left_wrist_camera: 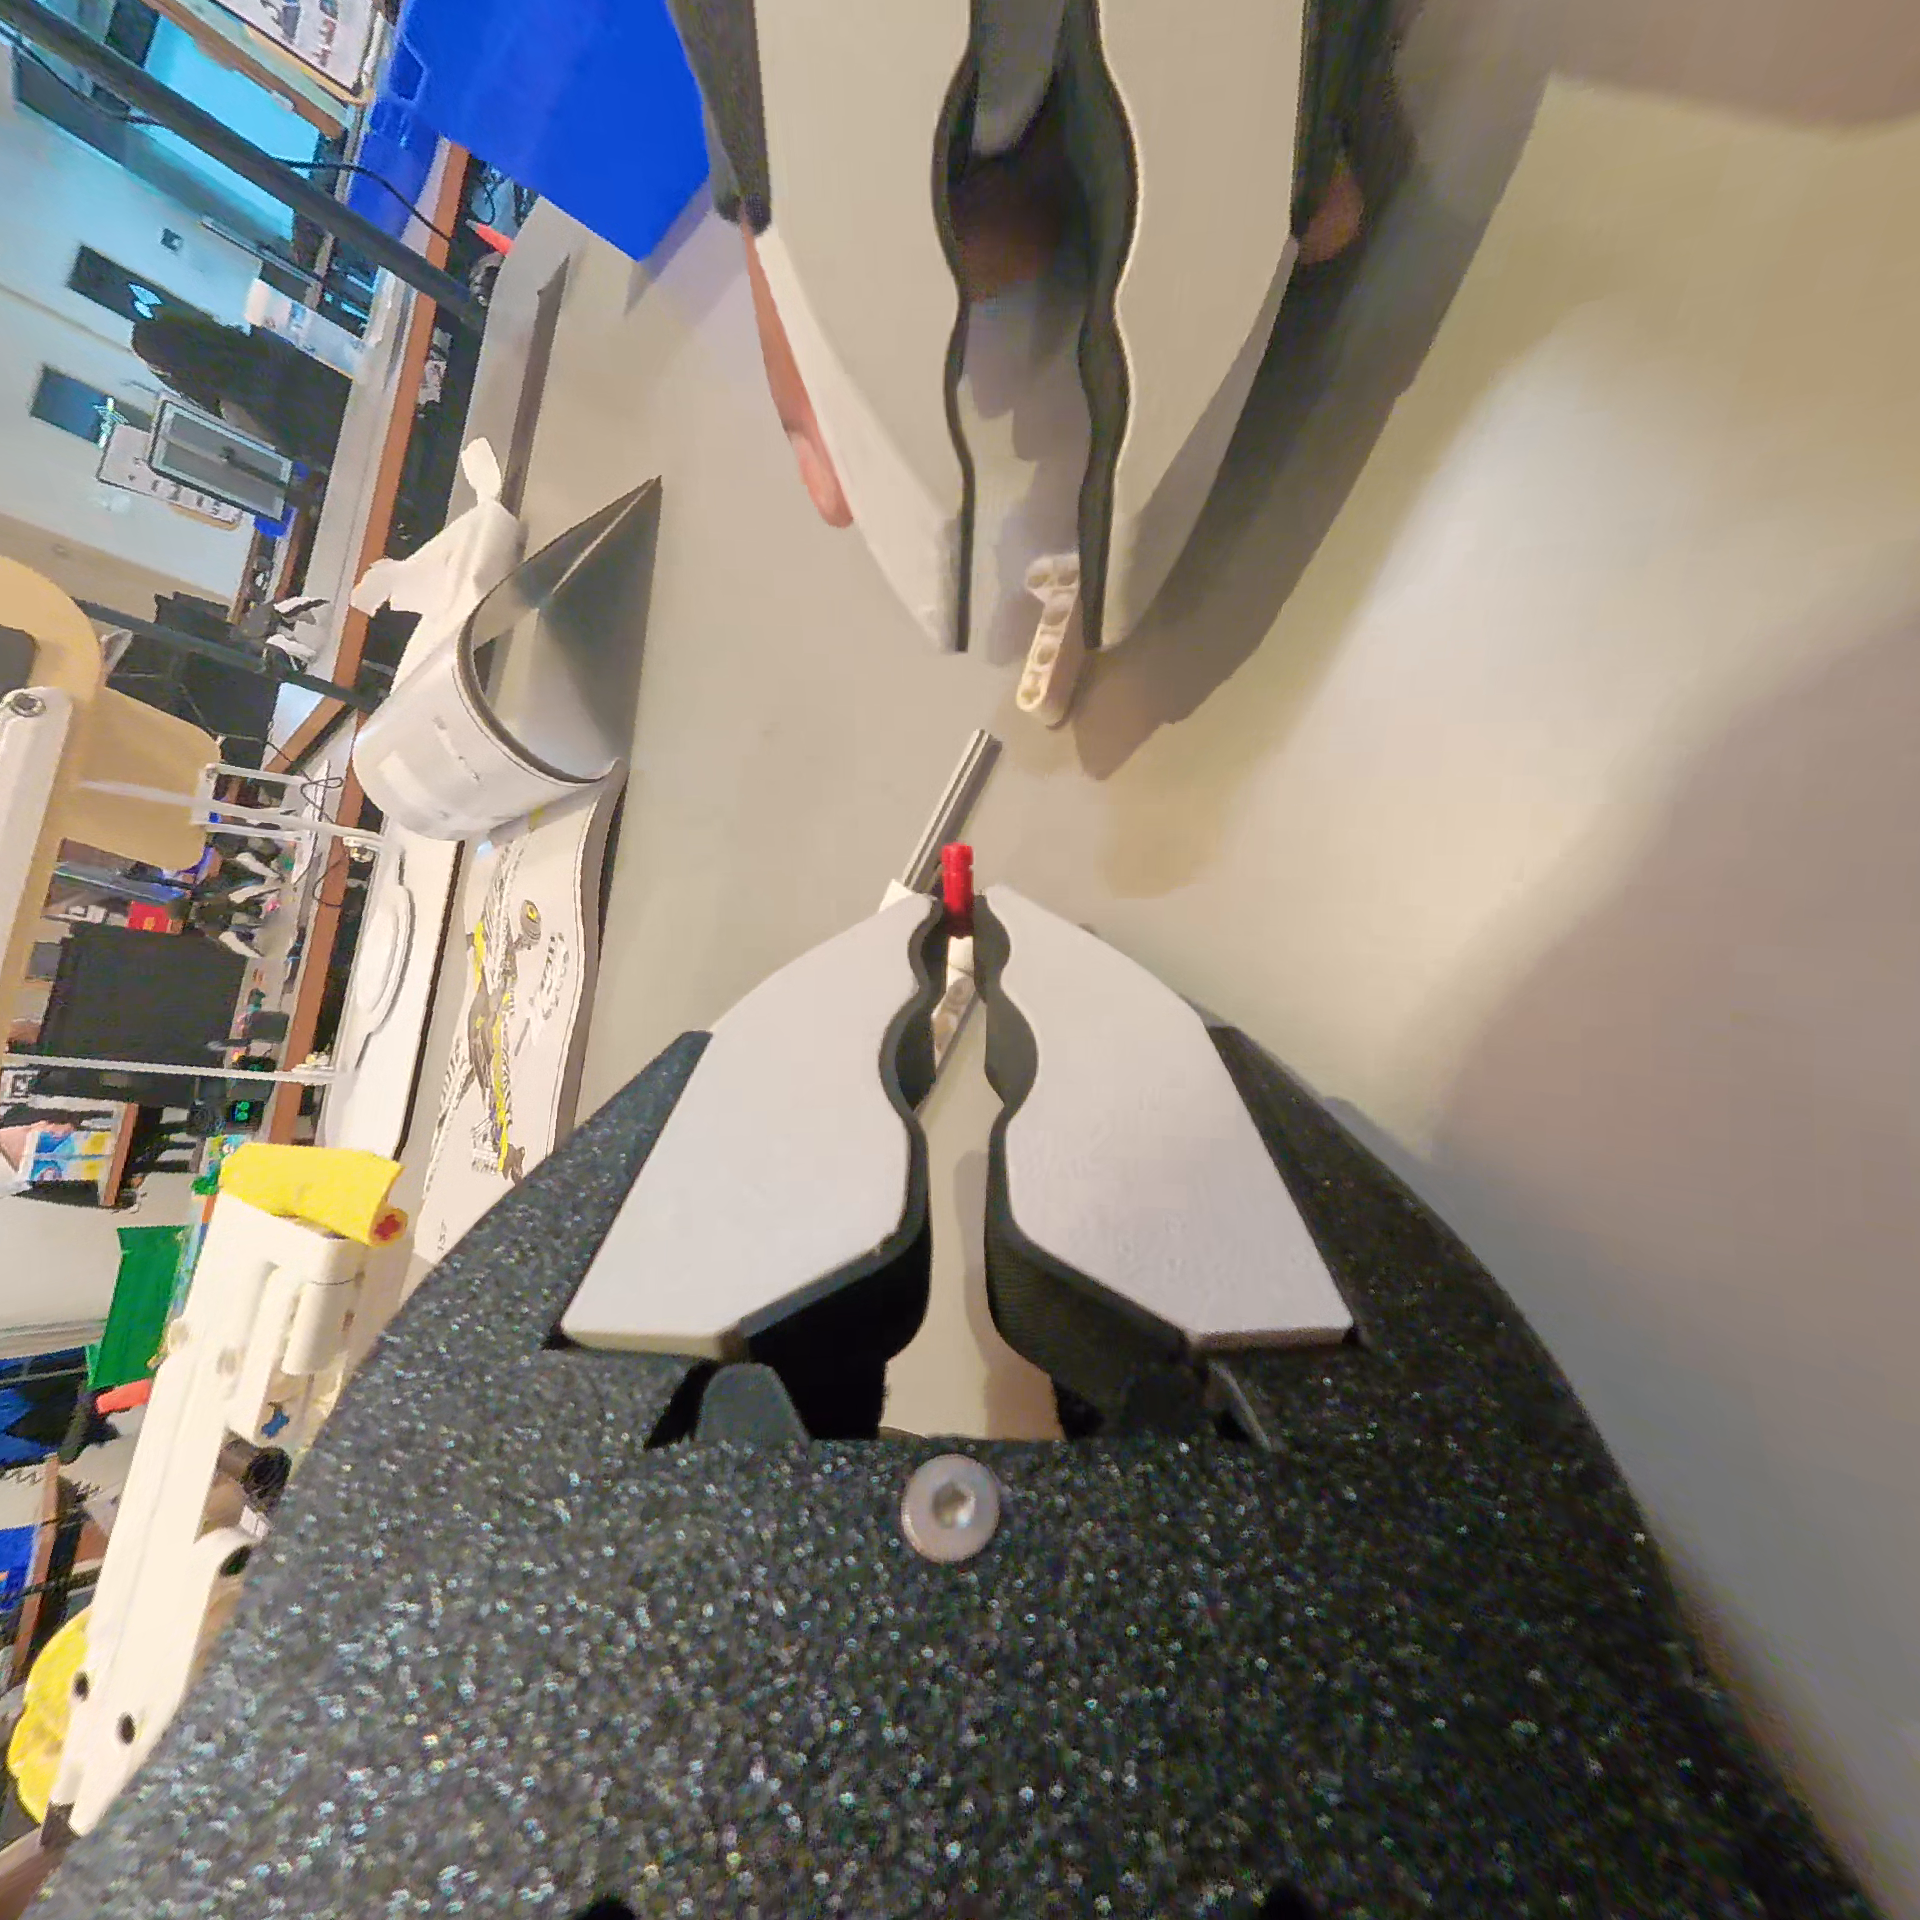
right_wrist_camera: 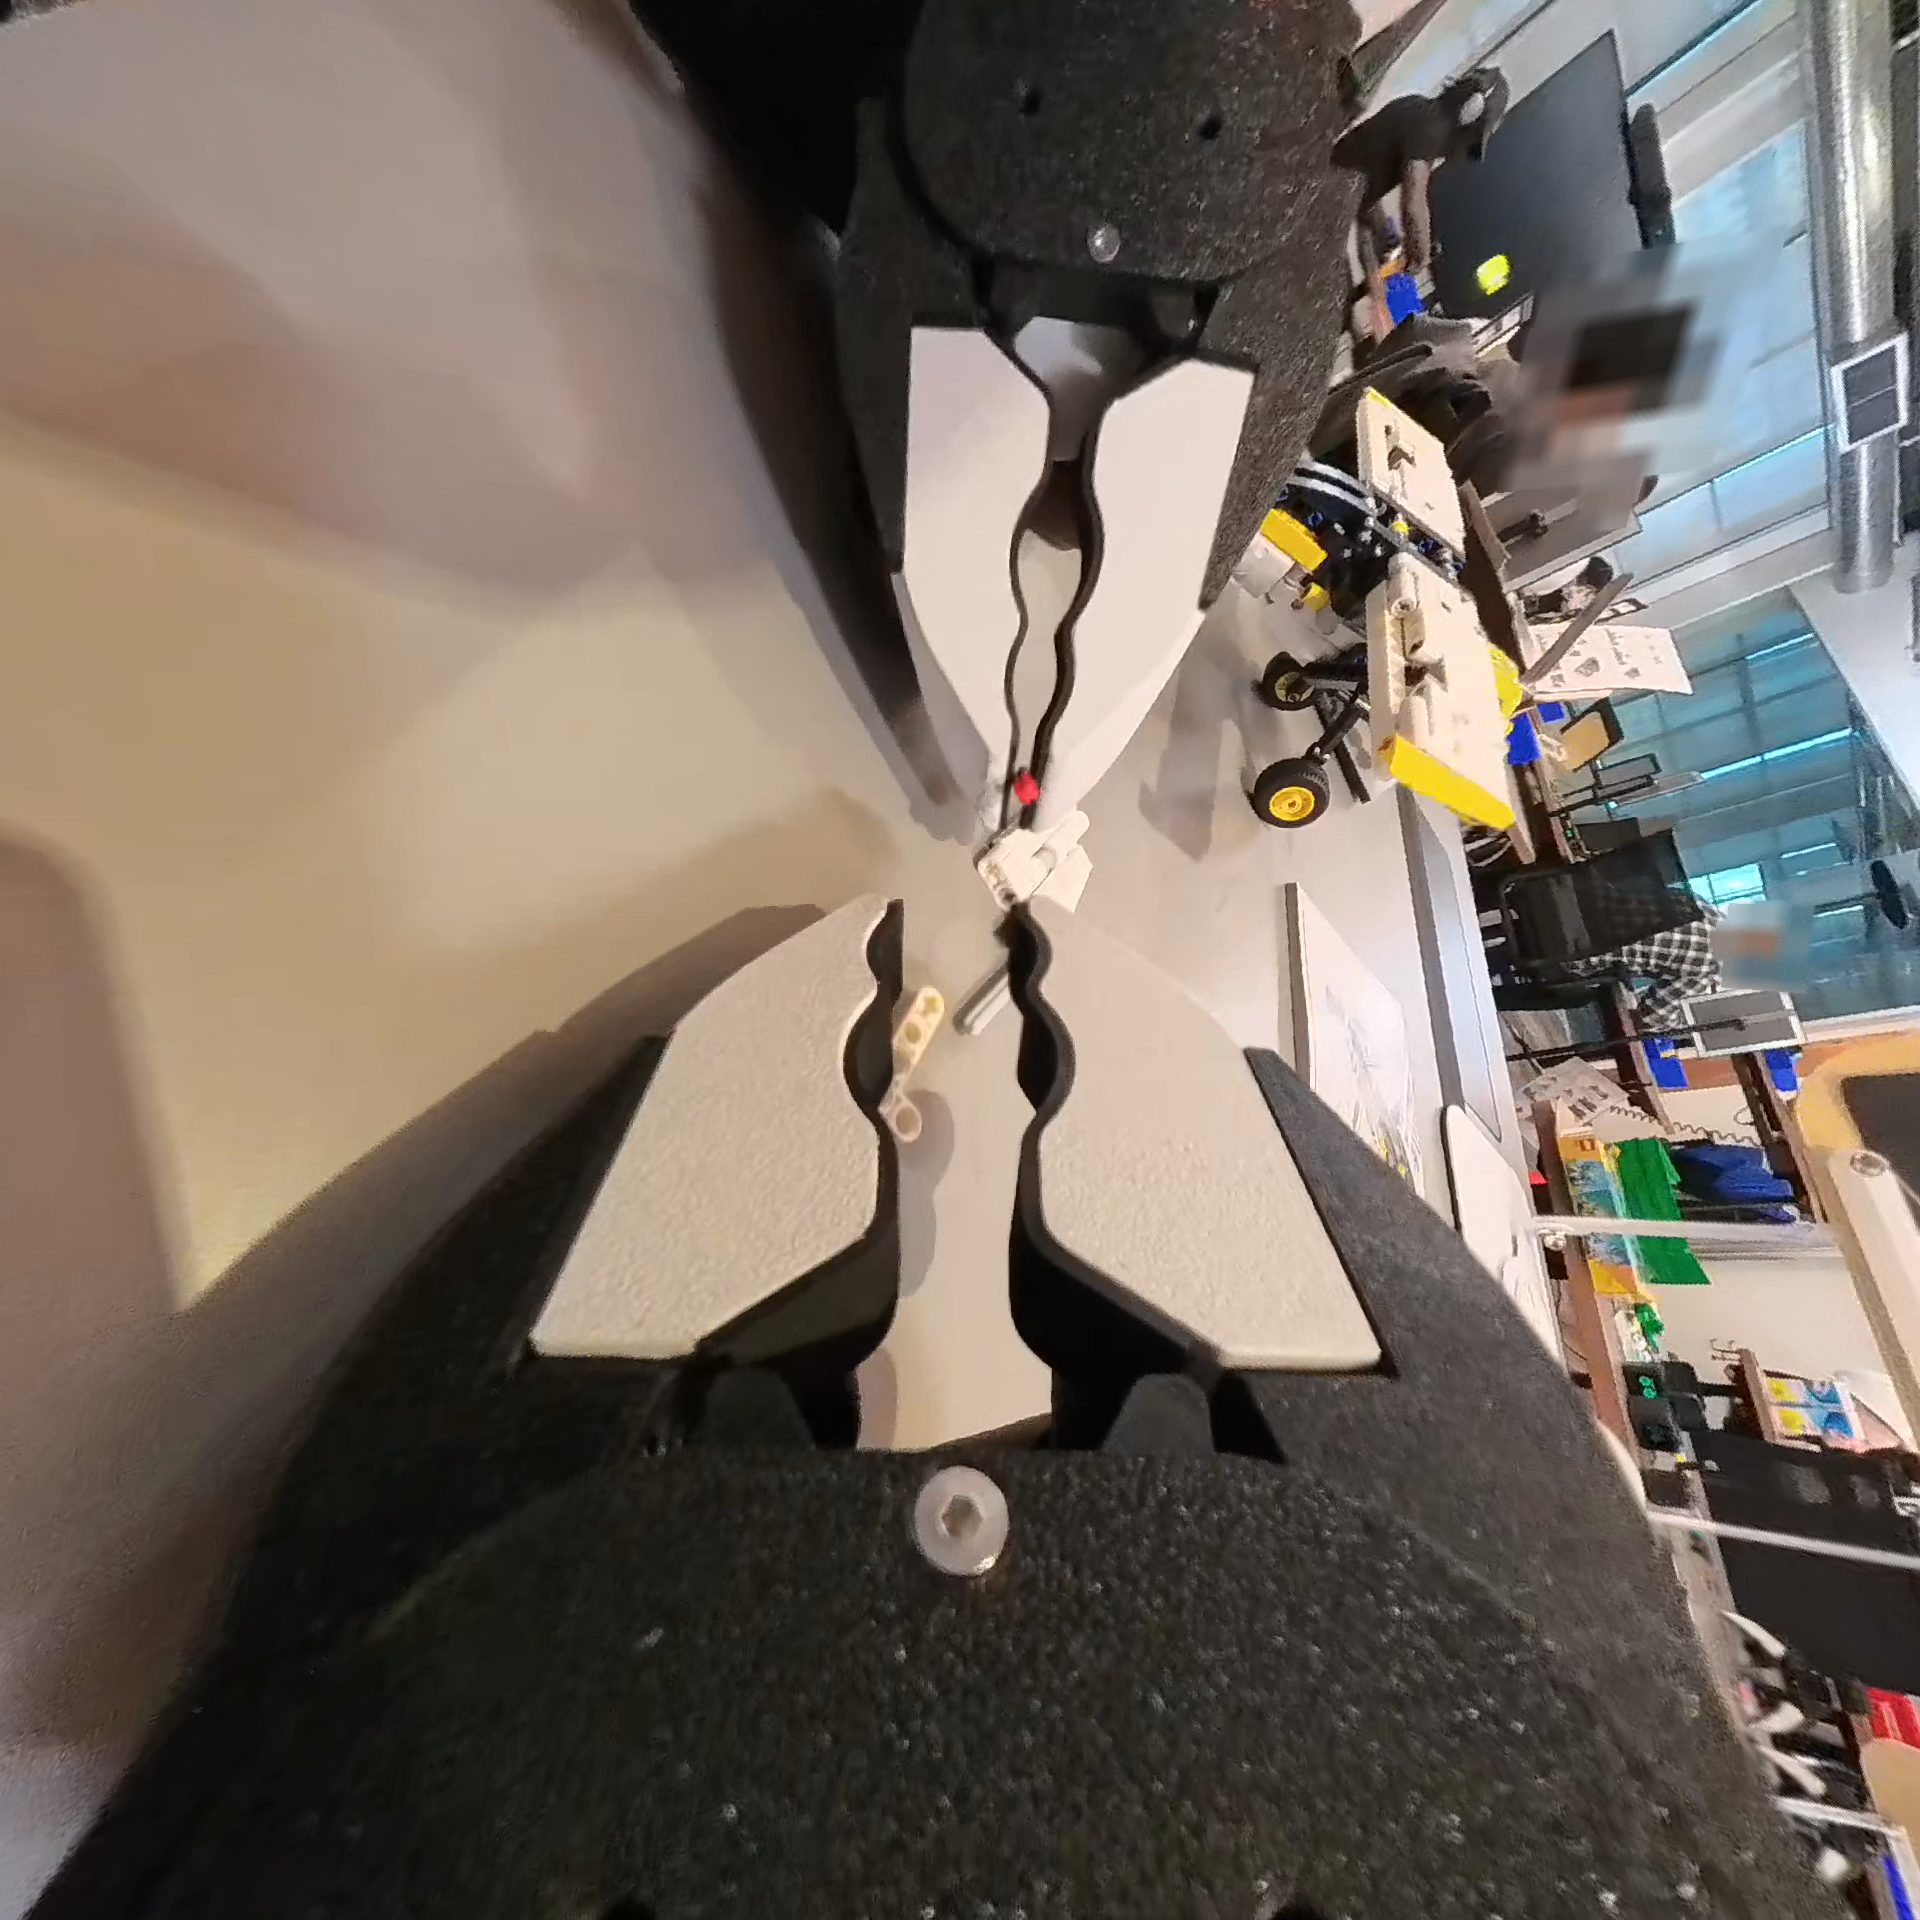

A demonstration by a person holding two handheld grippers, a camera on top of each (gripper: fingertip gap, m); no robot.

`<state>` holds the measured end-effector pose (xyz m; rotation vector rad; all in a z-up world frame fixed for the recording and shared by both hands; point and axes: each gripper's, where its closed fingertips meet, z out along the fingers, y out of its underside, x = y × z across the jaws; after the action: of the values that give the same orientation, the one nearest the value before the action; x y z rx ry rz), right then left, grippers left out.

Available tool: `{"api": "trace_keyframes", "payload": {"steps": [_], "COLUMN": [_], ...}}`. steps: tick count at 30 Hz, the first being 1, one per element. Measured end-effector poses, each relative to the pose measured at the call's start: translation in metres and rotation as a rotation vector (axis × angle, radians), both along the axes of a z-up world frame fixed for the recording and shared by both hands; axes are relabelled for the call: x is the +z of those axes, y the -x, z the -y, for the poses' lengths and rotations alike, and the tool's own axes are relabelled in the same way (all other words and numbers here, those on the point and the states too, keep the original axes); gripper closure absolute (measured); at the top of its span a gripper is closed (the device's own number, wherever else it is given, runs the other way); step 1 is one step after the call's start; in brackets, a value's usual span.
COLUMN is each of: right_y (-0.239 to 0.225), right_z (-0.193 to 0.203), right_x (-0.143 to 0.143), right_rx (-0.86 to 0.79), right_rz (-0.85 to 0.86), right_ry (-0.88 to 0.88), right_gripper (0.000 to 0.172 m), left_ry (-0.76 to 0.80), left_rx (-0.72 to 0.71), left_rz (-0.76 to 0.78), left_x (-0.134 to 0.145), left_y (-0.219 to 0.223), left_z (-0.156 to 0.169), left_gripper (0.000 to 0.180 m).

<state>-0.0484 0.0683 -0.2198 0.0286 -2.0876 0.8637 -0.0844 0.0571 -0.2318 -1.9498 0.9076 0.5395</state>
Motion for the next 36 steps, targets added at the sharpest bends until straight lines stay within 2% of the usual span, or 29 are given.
{"api": "trace_keyframes", "payload": {"steps": [4, 12, 19, 36], "right_y": [0.006, 0.015, 0.015, 0.019], "right_z": [0.005, 0.015, 0.02, 0.014], "right_x": [0.008, 0.007, 0.003, -0.002], "right_rx": [-0.037, -0.086, -0.09, -0.11], "right_rz": [-0.024, -0.073, -0.081, -0.033], "right_ry": [0.037, -0.012, -0.054, -0.03], "right_gripper": [0.152, 0.153, 0.167, 0.167], "left_ry": [-0.004, 0.003, -0.001, 0.007], "left_rx": [0.009, -0.001, -0.023, -0.001], "left_rz": [-0.001, -0.027, -0.076, -0.034], "left_x": [0.001, 0.001, 0.001, -0.003], "left_y": [-0.003, -0.011, -0.015, -0.006], "left_z": [-0.003, -0.005, -0.005, -0.004], "left_gripper": [0.176, 0.176, 0.176, 0.179]}}
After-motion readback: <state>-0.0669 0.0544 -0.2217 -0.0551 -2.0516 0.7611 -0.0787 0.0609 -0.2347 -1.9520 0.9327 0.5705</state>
